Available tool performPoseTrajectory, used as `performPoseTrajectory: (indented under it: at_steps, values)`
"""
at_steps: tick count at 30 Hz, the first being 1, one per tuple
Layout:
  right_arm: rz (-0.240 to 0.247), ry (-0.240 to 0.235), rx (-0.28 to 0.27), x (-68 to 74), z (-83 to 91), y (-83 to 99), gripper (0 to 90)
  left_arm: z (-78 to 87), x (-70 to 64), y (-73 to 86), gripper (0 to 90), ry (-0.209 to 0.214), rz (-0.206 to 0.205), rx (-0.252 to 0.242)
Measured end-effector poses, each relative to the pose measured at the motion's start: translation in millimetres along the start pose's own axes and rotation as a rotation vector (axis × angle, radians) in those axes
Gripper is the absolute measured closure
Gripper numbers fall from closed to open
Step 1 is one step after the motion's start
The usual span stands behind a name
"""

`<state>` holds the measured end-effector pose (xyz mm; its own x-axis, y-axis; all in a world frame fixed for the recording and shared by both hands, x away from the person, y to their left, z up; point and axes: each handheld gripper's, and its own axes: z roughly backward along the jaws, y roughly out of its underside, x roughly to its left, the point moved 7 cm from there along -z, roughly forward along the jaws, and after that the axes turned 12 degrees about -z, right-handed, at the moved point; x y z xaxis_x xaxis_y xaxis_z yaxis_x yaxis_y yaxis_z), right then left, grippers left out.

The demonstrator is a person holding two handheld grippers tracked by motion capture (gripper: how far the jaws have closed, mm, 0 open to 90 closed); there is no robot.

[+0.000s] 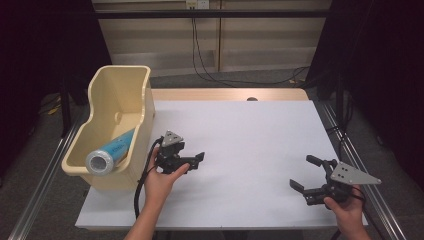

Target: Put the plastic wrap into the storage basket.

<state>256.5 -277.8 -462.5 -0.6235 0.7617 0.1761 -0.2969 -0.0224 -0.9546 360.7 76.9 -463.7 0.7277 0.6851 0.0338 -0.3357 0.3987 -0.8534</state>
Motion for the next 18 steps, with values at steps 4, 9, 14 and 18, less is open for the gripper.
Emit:
performPoseTrajectory:
  at_steps: [4,9,14,18]
  values:
    - [0.005,-0.003,0.001,1.7,-0.1,-0.2,1.8,4.8,0.0,-0.2,14.9,-0.018,0.003,-0.068]
    - [0.006,-0.002,0.000,2.0,-0.6,-0.1,1.8,11.9,1.7,-4.0,12.3,-0.082,-0.060,-0.176]
    - [0.001,0.001,-0.007,1.3,0.2,-1.3,1.7,16.1,-1.9,-4.4,11.5,-0.093,-0.074,-0.229]
    - [-0.002,0.002,-0.009,1.5,0.2,-1.5,1.7,18.5,-3.7,-5.9,9.5,-0.099,-0.084,-0.261]
